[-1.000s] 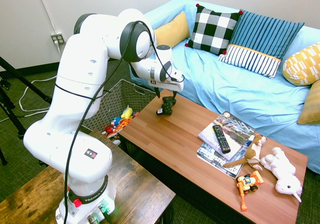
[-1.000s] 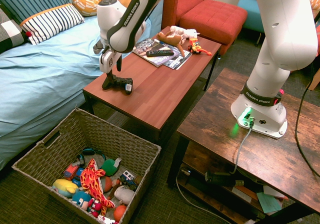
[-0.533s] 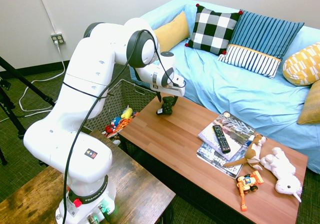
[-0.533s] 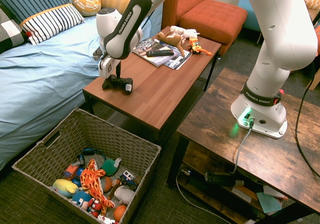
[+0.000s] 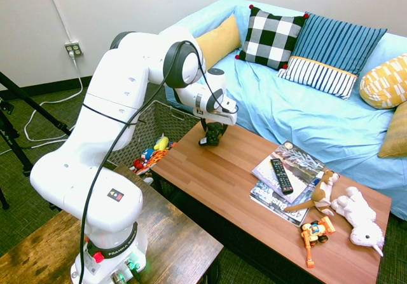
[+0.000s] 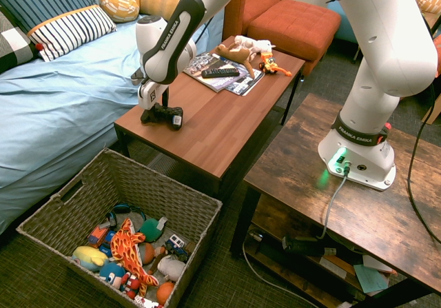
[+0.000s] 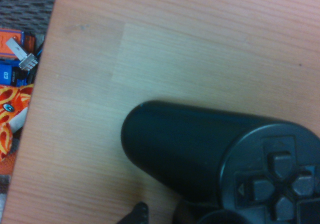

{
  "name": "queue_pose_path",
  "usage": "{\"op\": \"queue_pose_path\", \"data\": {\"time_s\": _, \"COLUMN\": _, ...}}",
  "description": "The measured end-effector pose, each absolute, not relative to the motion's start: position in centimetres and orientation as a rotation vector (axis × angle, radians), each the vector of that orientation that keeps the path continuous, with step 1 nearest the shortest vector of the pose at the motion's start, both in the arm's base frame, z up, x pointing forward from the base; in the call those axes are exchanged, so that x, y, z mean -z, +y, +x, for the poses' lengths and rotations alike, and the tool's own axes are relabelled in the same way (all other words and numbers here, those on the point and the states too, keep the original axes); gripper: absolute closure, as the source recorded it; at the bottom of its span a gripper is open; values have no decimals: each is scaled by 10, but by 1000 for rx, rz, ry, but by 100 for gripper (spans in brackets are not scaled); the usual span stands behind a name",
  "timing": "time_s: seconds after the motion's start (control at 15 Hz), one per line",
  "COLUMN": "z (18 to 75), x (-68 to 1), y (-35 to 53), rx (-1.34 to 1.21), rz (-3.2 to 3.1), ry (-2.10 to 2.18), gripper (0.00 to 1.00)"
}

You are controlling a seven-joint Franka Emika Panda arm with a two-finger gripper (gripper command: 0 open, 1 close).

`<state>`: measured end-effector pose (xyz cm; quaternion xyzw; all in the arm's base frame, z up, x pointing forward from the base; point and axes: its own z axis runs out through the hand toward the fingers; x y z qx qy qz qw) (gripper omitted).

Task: Put the gamepad in the basket

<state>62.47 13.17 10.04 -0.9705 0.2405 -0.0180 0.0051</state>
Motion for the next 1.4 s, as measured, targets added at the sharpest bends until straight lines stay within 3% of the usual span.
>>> {"op": "queue_pose_path", "data": {"time_s": 0.47, "z": 631, "x": -96, "y": 132, "rx": 3, "rz": -3038, "ry": 755, "gripper": 100}}
{"op": "queue_pose_path", "data": {"time_s": 0.8, "z": 659, "x": -137, "y": 152, "rx": -33, "rz": -3041, "ry": 761, "gripper": 100}}
{"op": "queue_pose_path", "data": {"time_s": 1.07, "z": 662, "x": -169, "y": 281, "rx": 23, "rz": -3136, "ry": 718, "gripper": 100}}
{"op": "queue_pose_path", "data": {"time_s": 1.4, "z": 614, "x": -77, "y": 409, "rx": -71, "rz": -3234, "ry": 565, "gripper": 100}}
